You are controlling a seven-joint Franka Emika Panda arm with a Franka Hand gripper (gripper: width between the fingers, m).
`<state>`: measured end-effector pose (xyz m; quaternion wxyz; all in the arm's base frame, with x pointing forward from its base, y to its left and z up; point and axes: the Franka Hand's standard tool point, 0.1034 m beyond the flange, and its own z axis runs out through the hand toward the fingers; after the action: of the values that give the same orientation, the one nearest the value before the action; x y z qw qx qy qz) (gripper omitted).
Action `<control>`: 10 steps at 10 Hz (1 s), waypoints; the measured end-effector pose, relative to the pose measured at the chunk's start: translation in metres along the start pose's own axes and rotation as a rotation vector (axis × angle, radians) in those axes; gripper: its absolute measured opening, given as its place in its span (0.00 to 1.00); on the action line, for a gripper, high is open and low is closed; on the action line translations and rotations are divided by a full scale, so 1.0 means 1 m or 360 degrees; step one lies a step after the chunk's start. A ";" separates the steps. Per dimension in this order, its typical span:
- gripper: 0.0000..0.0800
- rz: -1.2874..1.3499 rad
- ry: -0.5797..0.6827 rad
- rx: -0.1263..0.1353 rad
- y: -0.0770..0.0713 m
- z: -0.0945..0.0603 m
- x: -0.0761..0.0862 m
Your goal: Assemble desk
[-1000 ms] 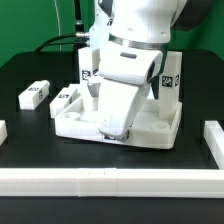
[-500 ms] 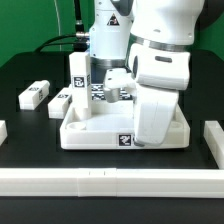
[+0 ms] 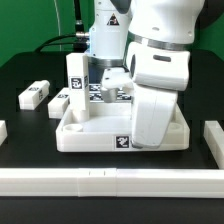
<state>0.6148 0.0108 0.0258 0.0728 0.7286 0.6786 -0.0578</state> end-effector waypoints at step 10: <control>0.08 0.0057 -0.0021 -0.0083 0.053 -0.017 0.036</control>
Offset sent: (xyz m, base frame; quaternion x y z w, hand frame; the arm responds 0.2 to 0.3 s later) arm 0.0324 0.0225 0.0022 0.0164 0.0071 0.0052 0.9998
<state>0.6702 0.0452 0.0376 0.0973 0.7381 0.6662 -0.0438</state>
